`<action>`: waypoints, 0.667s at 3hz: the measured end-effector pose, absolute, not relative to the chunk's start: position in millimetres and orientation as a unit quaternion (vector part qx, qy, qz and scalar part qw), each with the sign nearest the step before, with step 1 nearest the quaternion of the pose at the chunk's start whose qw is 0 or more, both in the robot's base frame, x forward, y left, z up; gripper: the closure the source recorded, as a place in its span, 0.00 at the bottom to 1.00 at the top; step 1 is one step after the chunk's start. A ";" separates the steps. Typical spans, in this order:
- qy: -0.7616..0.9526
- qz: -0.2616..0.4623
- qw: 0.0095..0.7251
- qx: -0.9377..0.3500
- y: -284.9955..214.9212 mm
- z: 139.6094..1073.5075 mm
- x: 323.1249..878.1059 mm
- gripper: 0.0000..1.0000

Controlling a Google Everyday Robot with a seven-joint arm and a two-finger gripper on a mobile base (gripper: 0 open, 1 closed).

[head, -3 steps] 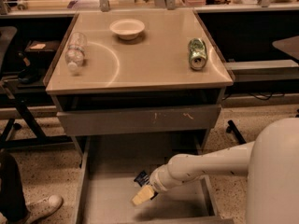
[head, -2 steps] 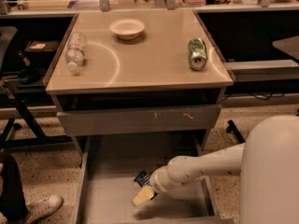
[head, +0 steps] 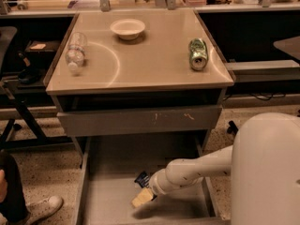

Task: Pick rxbar blueberry from middle drawer and place on counter

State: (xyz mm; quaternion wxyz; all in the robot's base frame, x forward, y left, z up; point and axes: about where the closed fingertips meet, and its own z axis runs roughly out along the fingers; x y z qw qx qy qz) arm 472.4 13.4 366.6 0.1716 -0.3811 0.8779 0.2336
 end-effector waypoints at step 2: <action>0.881 0.229 0.174 -0.377 15.1 357.0 471.0 0.11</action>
Offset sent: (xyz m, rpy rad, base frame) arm -0.0014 0.0011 -0.0074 -0.0056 -0.0021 -0.0091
